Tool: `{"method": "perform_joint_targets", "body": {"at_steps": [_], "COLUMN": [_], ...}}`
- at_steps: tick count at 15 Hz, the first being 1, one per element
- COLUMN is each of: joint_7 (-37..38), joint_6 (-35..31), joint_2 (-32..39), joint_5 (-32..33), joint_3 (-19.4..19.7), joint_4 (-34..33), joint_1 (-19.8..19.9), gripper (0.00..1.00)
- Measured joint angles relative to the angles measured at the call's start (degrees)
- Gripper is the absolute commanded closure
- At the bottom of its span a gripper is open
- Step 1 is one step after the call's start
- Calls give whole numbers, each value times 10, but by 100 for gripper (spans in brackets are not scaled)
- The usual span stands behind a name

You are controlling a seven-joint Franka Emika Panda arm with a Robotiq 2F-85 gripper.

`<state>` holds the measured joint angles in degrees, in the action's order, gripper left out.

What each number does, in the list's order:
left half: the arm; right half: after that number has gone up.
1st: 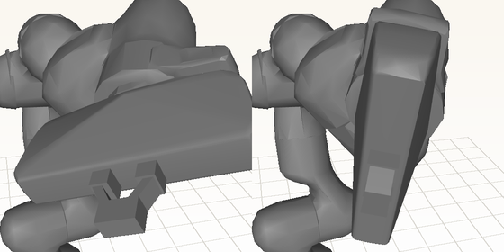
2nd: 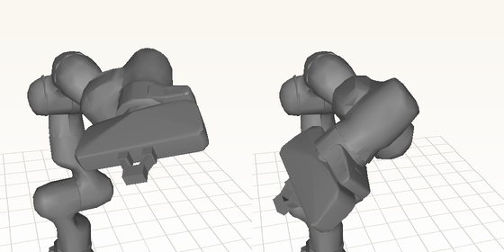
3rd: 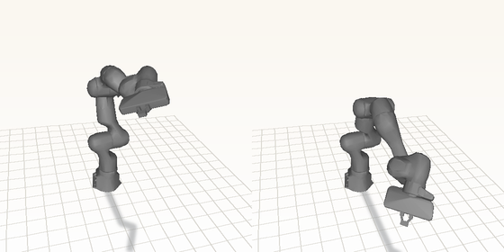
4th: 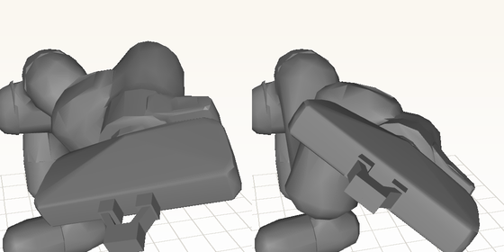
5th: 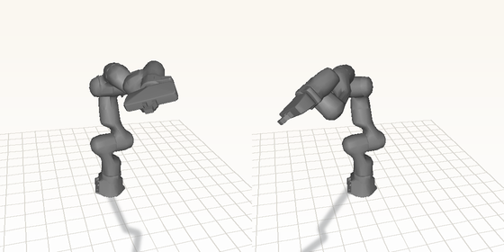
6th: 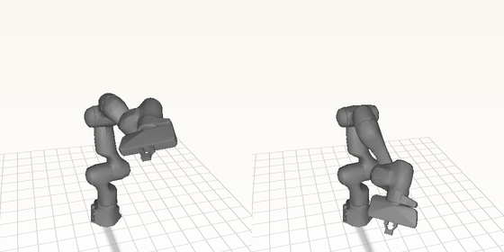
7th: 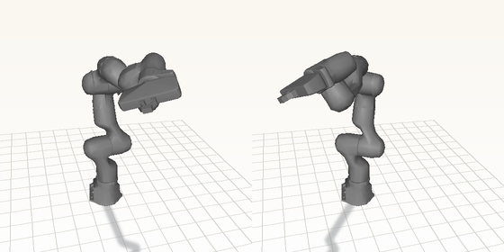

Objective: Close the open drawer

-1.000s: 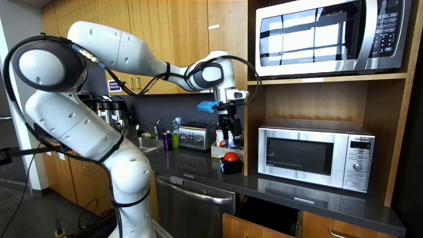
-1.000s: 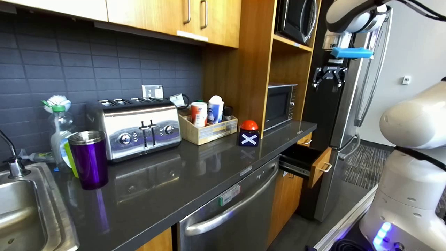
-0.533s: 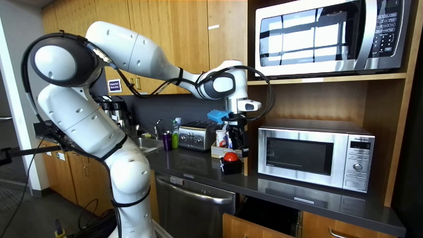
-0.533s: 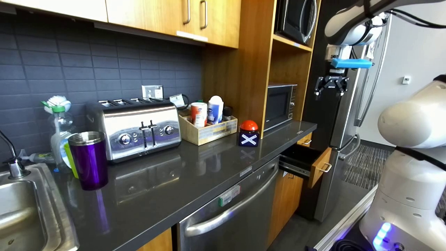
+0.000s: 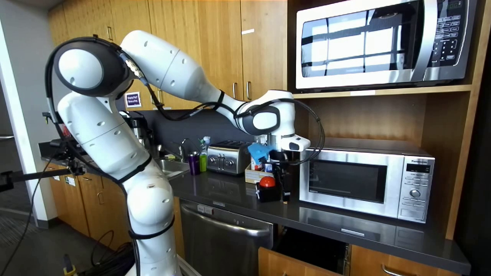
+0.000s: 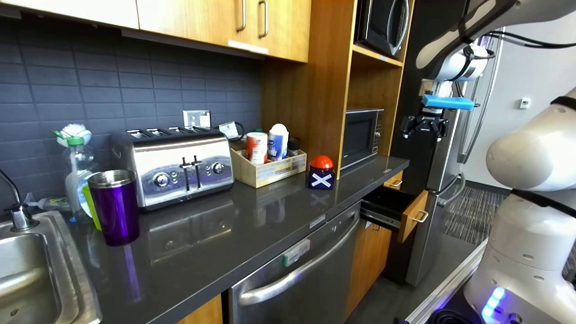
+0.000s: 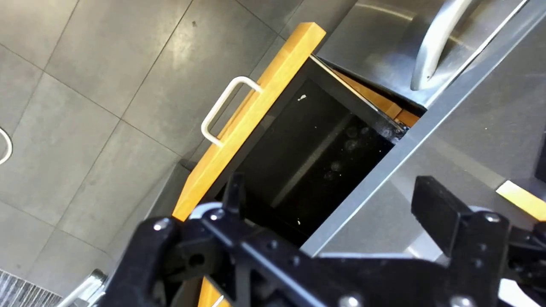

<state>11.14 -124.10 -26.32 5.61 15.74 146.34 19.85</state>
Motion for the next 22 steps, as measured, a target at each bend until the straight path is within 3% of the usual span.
{"method": "perform_joint_targets", "body": {"at_steps": [11,22], "joint_7": [99,155], "joint_6": [-127,-169], "joint_2": [63,96], "joint_5": [-33,-33], "joint_3": [2,4], "joint_4": [43,55], "joint_1": [43,79], "gripper": [0,0]}}
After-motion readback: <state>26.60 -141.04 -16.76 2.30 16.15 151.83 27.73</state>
